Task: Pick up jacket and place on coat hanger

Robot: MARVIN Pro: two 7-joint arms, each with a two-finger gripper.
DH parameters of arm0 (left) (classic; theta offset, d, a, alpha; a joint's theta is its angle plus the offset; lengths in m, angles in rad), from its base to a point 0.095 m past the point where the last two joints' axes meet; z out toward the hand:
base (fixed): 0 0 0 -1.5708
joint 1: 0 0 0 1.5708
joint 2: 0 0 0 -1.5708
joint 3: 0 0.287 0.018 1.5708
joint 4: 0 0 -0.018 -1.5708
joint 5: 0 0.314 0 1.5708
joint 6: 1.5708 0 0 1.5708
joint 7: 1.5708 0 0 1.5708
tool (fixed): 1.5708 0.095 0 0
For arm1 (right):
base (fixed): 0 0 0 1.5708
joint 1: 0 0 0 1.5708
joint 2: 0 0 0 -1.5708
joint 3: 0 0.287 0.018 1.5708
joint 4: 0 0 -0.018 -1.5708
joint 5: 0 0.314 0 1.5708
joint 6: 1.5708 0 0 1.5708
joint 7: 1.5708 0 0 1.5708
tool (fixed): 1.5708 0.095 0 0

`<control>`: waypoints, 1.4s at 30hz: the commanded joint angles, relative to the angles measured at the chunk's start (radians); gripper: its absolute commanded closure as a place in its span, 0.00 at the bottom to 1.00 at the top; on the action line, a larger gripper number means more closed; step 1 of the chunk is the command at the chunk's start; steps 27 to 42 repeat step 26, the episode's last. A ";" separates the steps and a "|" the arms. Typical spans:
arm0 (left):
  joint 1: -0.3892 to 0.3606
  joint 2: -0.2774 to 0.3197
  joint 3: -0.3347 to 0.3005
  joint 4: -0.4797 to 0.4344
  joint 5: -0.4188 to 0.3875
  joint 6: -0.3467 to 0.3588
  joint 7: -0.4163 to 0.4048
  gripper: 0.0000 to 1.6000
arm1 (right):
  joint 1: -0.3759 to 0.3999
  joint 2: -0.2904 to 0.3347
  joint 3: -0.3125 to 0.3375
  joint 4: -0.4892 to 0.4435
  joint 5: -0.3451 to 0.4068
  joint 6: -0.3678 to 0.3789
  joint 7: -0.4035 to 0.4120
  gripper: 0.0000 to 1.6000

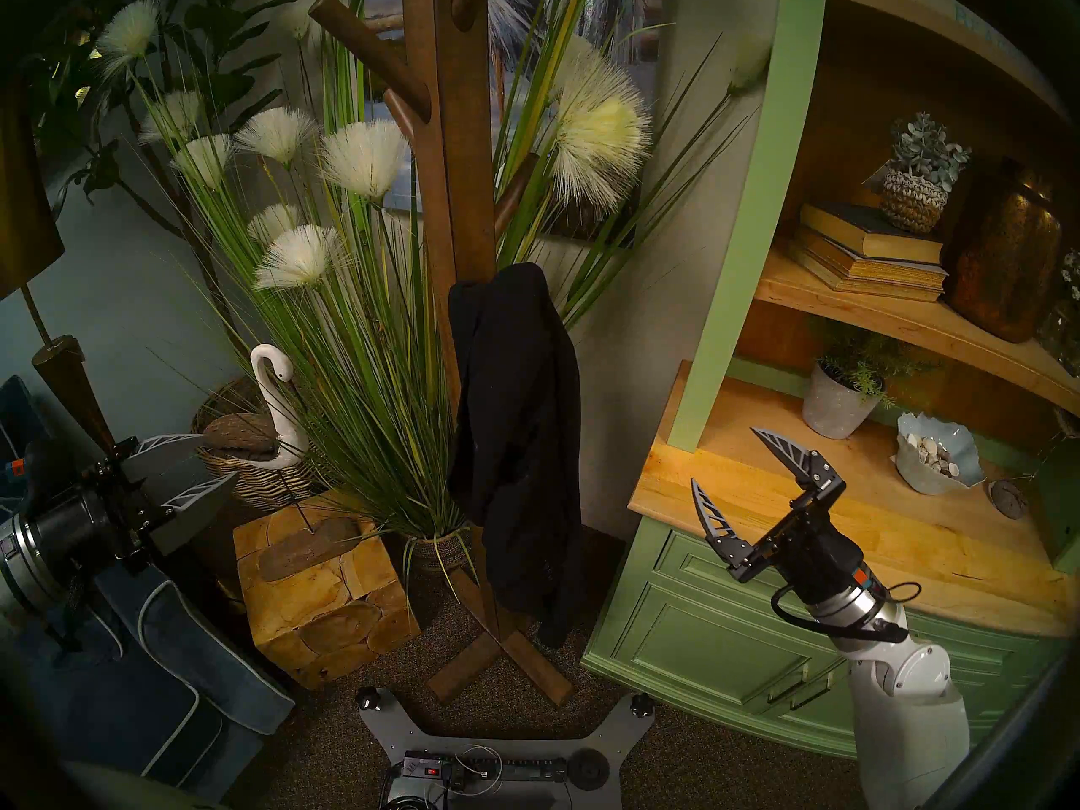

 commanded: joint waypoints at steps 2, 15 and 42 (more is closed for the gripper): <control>-0.003 0.000 0.000 -0.011 -0.013 0.000 -0.010 0.00 | -0.115 -0.063 -0.044 -0.119 0.175 -0.040 0.052 0.00; -0.003 0.000 -0.002 -0.012 -0.016 0.001 -0.012 0.00 | -0.188 -0.012 -0.080 -0.172 0.334 -0.040 0.098 0.00; -0.003 0.000 -0.002 -0.012 -0.016 0.001 -0.012 0.00 | -0.201 0.009 -0.085 -0.175 0.347 -0.040 0.084 0.00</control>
